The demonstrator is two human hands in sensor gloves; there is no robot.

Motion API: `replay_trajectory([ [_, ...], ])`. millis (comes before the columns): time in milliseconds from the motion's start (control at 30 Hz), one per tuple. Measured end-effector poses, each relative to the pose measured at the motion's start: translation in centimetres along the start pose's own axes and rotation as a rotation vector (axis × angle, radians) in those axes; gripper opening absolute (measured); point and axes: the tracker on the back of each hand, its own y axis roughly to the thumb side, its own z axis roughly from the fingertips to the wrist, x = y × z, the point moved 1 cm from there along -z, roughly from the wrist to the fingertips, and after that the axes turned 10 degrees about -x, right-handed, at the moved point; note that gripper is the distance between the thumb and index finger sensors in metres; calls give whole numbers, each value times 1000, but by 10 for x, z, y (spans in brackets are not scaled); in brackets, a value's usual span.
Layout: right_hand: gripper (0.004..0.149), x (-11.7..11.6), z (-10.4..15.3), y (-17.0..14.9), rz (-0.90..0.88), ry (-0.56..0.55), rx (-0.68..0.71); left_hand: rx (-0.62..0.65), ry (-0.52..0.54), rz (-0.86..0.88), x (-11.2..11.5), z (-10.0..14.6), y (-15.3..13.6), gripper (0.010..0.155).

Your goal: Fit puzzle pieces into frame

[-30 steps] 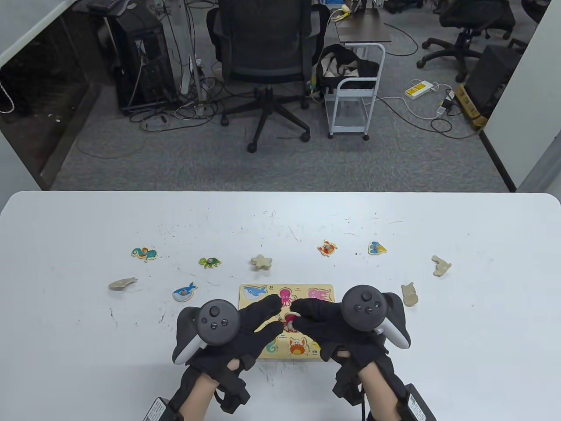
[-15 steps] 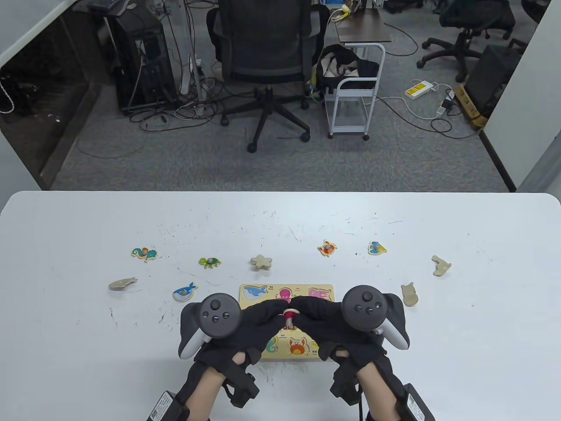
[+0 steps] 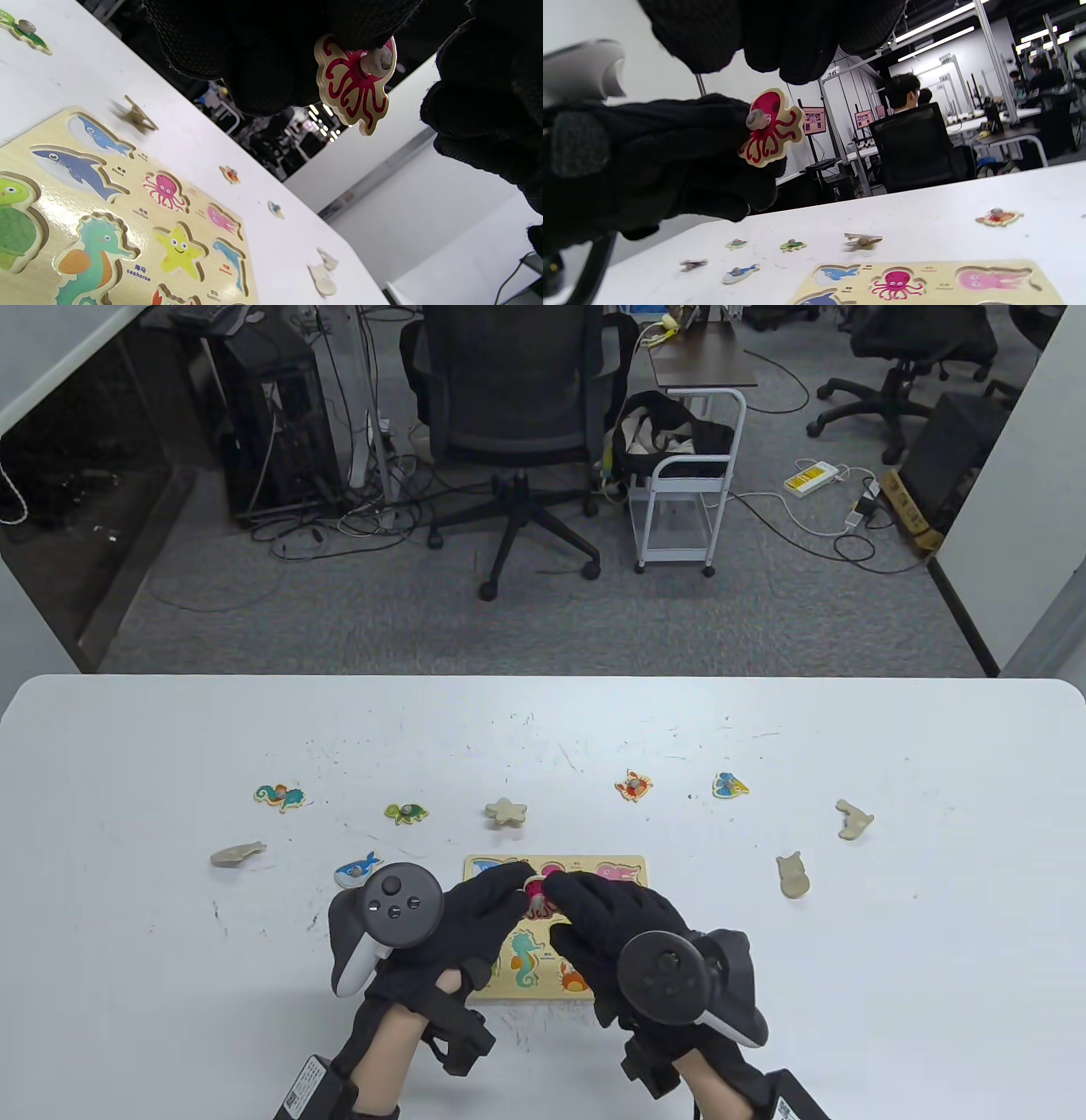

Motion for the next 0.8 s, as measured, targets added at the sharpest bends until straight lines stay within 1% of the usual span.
replay_trajectory([
  [133, 55, -11, 0, 10, 145, -33, -15, 2, -26, 12, 3, -1, 0, 48],
  [267, 54, -18, 0, 12, 239, -85, -27, 7, -81, 55, 6, -2, 1, 49],
  [467, 51, -20, 1, 14, 266, -140, -57, 26, -206, 176, 10, -6, -3, 52],
  [533, 50, -19, 1, 13, 272, -146, -66, 31, -223, 186, 11, -6, -2, 53],
  [733, 46, -20, -1, 10, 247, -131, -70, 34, -222, 160, 12, -6, -2, 54],
  [800, 46, -19, -2, 9, 223, -129, -70, 42, -205, 134, 11, -6, -2, 55],
])
